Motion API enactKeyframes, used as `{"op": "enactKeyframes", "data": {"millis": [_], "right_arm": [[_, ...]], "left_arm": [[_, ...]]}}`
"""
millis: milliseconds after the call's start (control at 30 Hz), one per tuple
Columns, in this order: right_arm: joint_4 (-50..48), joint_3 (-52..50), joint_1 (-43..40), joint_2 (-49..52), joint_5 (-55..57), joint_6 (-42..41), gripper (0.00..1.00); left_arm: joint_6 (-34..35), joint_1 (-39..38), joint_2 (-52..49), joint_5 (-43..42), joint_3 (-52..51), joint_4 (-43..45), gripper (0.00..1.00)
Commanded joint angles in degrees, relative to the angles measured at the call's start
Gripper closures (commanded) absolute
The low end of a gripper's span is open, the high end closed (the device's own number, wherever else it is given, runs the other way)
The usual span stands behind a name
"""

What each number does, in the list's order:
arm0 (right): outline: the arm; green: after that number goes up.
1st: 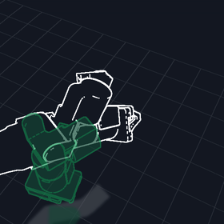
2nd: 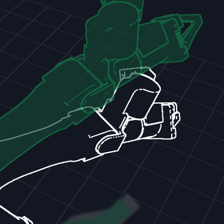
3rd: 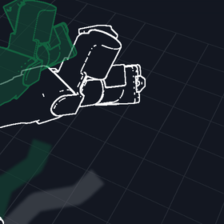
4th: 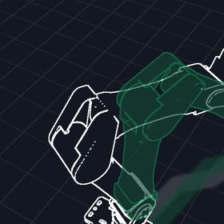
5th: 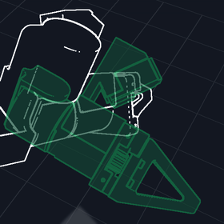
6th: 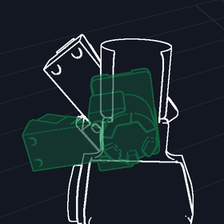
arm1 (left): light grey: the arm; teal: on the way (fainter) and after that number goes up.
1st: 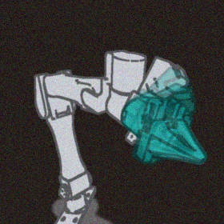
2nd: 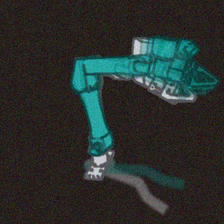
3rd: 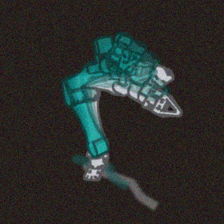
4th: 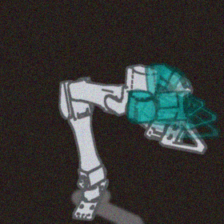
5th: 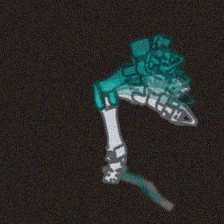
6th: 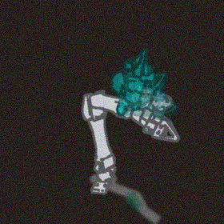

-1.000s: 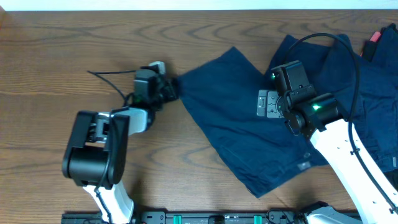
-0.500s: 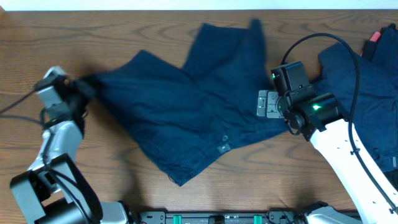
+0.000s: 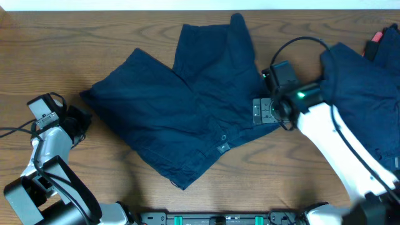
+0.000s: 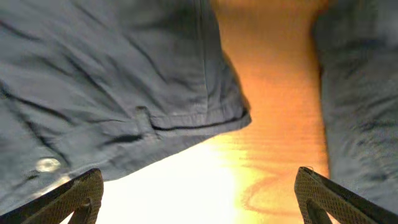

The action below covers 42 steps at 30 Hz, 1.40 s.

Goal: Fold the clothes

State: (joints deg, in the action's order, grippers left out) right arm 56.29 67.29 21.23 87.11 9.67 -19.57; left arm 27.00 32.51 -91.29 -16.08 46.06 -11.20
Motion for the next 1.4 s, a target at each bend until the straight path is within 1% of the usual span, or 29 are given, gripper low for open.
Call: {"op": "enactKeyframes", "data": {"millis": [0, 67, 133, 167, 233, 267, 300, 367, 433, 500, 533, 567, 600, 633, 667, 767, 867, 1067, 1233, 1267, 1367], "right_arm": [[0.66, 0.04, -2.62, 4.98, 2.19, -4.74, 0.03], [-0.94, 0.04, -3.37, 7.89, 3.76, -5.05, 0.01], [-3.21, 0.04, -3.87, 10.19, 4.28, -4.63, 0.01], [-4.28, 0.04, -4.09, 11.15, 4.26, -3.85, 0.01], [-5.86, 0.04, -4.20, 12.96, 3.91, -2.25, 0.01], [-6.51, 0.04, -4.20, 13.86, 2.99, -1.20, 0.01], [-6.95, 0.04, -4.17, 14.60, 1.81, -0.13, 0.01], [-7.76, 0.04, -4.17, 16.37, -1.22, 2.32, 0.02], [-8.11, 0.04, -4.17, 18.01, -2.21, 3.04, 0.03], [-8.17, 0.04, -4.17, 19.67, -2.25, 3.17, 0.06], [-8.09, 0.04, -4.11, 20.35, -2.25, 3.15, 0.13], [-7.89, 0.04, -4.02, 21.05, -2.25, 3.15, 0.25], [-7.67, 0.04, -3.98, 21.49, -2.25, 3.13, 0.50], [-7.34, 0.04, -3.98, 21.90, -2.25, 3.06, 0.79], [-6.99, 0.04, -3.98, 21.99, -2.23, 2.71, 0.99], [-5.55, 0.04, -3.98, 21.84, -2.78, 0.70, 0.99], [-2.12, 0.04, -3.96, 21.53, -6.78, 0.39, 0.99], [3.19, 0.04, -3.91, 21.51, -13.16, 5.51, 0.99], [5.73, 0.04, -3.91, 21.49, -14.60, 5.51, 0.99], [5.81, 0.04, -3.91, 21.49, -16.13, 5.53, 0.99], [5.38, 0.04, -3.91, 21.49, -21.92, 6.62, 0.99]], "left_arm": [[-0.33, 0.15, 0.42, 0.52, -0.13, -0.90, 0.89], [-0.33, 0.15, 0.42, 0.52, -0.13, -1.18, 0.90], [-0.33, 0.15, 0.42, 0.50, -0.13, -1.20, 0.90], [-0.33, 0.15, 0.42, 0.50, -0.13, -1.18, 0.88], [-0.33, 0.15, 0.42, 0.50, -0.13, -1.20, 0.83], [-0.33, 0.15, 0.42, 0.50, -0.13, -1.20, 0.76], [-0.33, 0.15, 0.42, 0.48, -0.13, -1.20, 0.73], [-0.33, 0.15, 0.42, 0.46, -0.13, -1.31, 0.69], [-0.33, 0.15, 0.42, 0.26, -0.13, -1.40, 0.65], [-0.33, 0.15, 0.42, 0.26, -0.13, -1.42, 0.62], [-0.33, 0.15, 0.42, 0.26, -0.13, -1.42, 0.62], [-0.33, 0.15, 0.42, 0.26, -0.13, -1.42, 0.61], [-0.33, 0.15, 0.42, 0.26, -0.13, -1.42, 0.61], [-0.33, 0.15, 0.42, 0.26, -0.13, -1.44, 0.61], [-0.33, 0.15, 0.42, 0.26, -0.13, -1.49, 0.61], [-0.33, 0.15, 0.42, 0.09, -0.13, -1.84, 0.61], [-0.35, 0.15, 0.42, 0.09, -0.13, -1.81, 0.61], [-0.33, 0.15, 0.42, 0.04, -0.13, -1.81, 0.61], [-0.37, 0.13, 0.42, -3.32, -0.13, -1.55, 0.61], [-0.37, 0.04, 0.42, -3.98, -0.13, -1.51, 0.60], [-0.37, -0.52, 0.42, -4.42, -0.13, -1.46, 0.51]]}}
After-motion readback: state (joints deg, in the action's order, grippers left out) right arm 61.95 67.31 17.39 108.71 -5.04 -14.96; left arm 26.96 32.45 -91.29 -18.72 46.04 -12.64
